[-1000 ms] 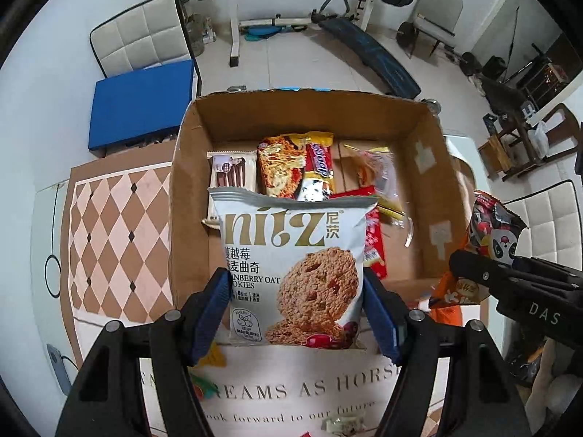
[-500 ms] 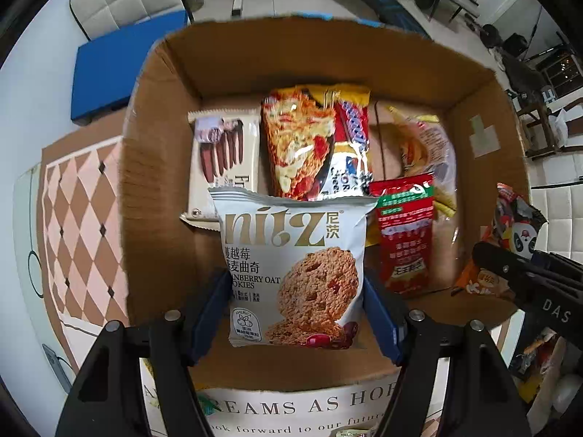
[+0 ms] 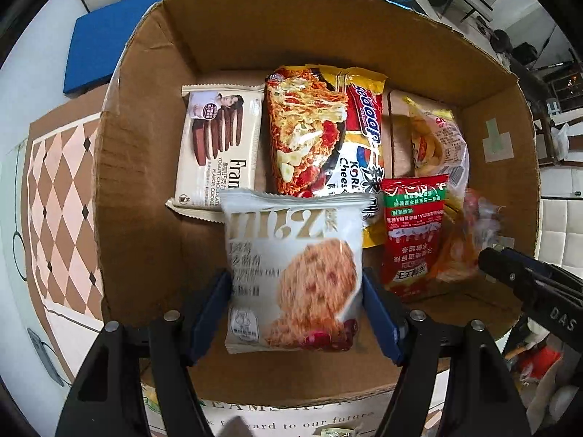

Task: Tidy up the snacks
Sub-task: 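Carry both packets over the box and open both tools to drop them, then grasp the fruit-candy bag with left tool while right tool grasps dark red packet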

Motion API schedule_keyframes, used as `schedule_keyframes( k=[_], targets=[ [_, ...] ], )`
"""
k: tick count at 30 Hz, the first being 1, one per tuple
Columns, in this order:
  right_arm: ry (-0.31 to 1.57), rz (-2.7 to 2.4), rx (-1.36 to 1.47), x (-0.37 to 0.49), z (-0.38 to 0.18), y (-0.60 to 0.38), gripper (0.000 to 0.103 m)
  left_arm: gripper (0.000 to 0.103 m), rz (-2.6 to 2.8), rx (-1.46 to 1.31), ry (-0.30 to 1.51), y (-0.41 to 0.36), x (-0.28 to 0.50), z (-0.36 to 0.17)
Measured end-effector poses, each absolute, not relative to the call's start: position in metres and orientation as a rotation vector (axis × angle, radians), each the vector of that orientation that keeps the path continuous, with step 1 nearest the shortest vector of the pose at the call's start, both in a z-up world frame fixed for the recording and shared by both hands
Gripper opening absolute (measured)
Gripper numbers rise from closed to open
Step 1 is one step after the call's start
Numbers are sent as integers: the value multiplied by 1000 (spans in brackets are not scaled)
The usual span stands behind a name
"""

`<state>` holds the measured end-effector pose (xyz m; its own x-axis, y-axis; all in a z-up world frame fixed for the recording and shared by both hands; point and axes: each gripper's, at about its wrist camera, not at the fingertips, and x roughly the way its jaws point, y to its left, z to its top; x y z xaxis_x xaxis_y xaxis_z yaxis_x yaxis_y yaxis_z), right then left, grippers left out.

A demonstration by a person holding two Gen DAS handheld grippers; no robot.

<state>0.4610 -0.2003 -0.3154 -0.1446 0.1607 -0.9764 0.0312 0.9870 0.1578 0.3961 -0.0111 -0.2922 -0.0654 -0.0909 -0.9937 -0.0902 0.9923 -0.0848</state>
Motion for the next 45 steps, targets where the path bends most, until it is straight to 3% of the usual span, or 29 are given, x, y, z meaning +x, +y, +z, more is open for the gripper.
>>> schedule_keyframes(
  k=[2,6,45],
  targets=[
    [1719,116,130,461,-314,-199,82,92,7,-129,1627,-10,396,-288],
    [1748,128,111,459,-312,-193,91,93,8,-132,1591,-7,397,-276],
    [1319,181,124,297,-142,-197,92,93,52,-94,1157,-23,250,-109]
  ],
)
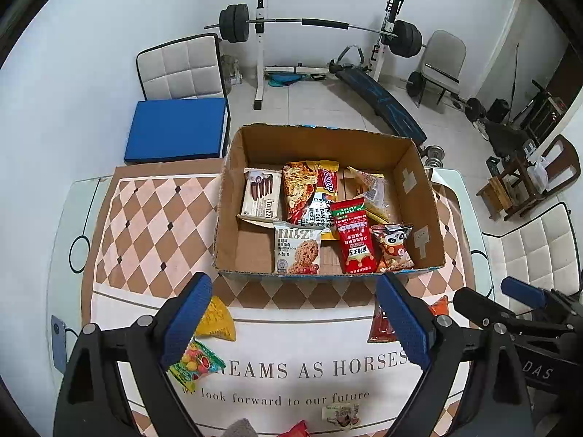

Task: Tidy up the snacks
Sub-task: 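Grasp the fruit-candy bag with left tool while right tool grasps dark red packet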

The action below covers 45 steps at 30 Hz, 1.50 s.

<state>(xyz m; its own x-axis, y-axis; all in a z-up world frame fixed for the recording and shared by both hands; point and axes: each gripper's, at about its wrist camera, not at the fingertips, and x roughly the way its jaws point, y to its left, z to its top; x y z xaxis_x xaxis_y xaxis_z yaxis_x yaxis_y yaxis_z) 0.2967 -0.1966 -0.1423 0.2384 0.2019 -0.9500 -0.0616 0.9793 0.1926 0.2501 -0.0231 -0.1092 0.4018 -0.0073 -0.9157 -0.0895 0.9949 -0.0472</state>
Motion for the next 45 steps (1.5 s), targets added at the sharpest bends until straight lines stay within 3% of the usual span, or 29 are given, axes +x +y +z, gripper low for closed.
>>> schedule_keyframes(
  k=[7,16,23,27,29,32,45],
  targets=[
    [1393,133,241,289,-180,-220,92,93,160,-148,1192,1,233,-138],
    [1605,51,305,293,-310,-228,92,93,319,-231,1412,47,200,-241],
    [1671,-21,231,302,-374,-214,90,93,418,-386,1506,79,176,-290],
    [1704,-47,176,299,-395,-206,87,93,471,-481,1548,99,163,-307],
    [1707,-55,140,293,-400,-201,71,93,487,-537,1566,109,154,-314],
    [1681,-27,65,285,-398,-187,59,93,517,-597,1570,123,140,-319],
    [1767,248,15,227,-405,-107,59,93,483,-734,1565,163,136,-323]
  ],
)
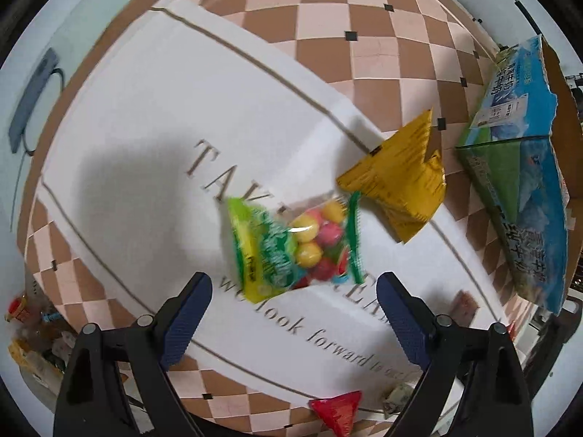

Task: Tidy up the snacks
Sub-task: 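Grasp the fruit-candy bag with left tool while right tool grasps dark red packet, then carry both packets over the box and open both tools to release them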

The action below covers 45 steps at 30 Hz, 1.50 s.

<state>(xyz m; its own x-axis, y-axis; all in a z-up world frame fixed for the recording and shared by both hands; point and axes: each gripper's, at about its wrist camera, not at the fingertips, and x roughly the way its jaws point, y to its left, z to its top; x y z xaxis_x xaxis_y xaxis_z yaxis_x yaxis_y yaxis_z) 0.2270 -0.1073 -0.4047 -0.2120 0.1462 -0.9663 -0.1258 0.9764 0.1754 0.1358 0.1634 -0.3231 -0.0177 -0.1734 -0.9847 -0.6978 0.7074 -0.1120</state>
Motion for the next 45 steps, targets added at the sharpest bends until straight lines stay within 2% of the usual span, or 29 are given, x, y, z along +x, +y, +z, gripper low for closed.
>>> schedule_keyframes(
  k=[6,8,9,12,16,24,32,41,45],
  targets=[
    [1761,241,-30,223,-406,-99,59,93,444,-729,1651,161,166,-357],
    [1767,235,-28,223,-407,-100,59,83,455,-708,1641,163,170,-361],
    [1769,232,-27,223,-407,-101,59,75,465,-680,1637,161,170,-360],
    [1772,232,-20,224,-405,-105,59,71,442,-594,1635,147,170,-357],
    [1774,233,-8,232,-405,-103,59,66,398,-505,1651,123,160,-354],
    [1752,259,47,219,-378,-131,58,64,267,-458,1664,71,138,-340],
    [1683,306,148,229,-326,-148,58,64,98,-415,1528,17,155,-262],
    [1516,334,293,290,-226,-184,58,64,-32,-345,1347,8,249,-165],
    [1433,297,280,337,-198,-194,58,64,-35,-268,1329,-3,295,-153]
  ],
)
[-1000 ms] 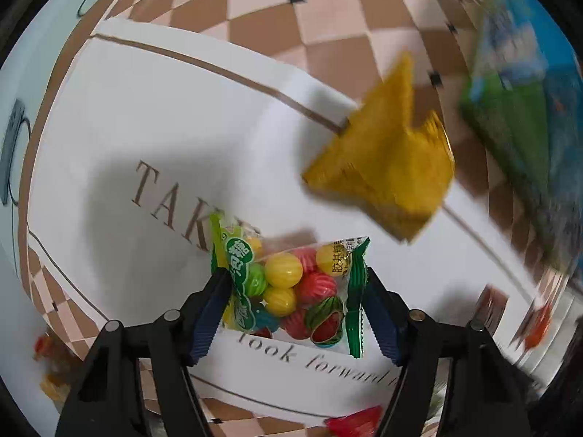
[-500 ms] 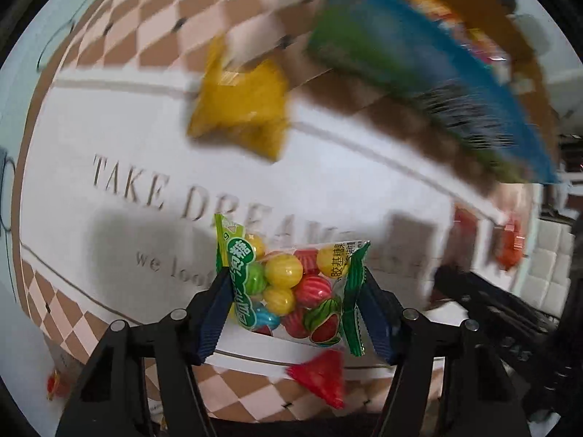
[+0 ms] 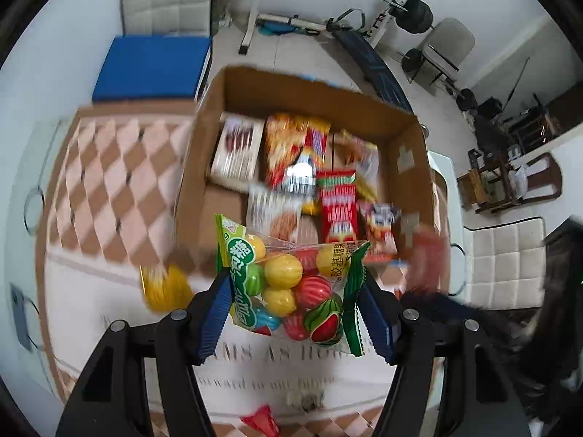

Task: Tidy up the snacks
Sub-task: 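Carry both packets over the box and open both tools to release them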

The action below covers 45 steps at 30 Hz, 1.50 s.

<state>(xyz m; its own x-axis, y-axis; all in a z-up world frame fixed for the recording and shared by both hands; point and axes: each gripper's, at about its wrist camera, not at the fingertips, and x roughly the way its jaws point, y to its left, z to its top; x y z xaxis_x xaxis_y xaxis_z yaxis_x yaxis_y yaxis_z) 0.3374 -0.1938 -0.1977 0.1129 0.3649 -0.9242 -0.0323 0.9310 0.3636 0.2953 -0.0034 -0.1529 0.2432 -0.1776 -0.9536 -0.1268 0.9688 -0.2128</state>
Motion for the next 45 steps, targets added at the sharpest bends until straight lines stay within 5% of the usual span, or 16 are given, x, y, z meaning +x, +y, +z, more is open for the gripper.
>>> schedule_keyframes(
  k=[12,30,36,45],
  targets=[
    [1484,96,159,475,-260,-213,58,64,42,-93,1483,-1,392,-231],
    [1553,55,162,515,-306,-216,59,70,116,-120,1596,18,404,-291],
    [1584,77,176,519,-306,-212,79,92,119,-123,1609,19,407,-293],
    [1565,93,107,505,-289,-196,90,92,108,-128,1530,15,408,-256]
  ],
)
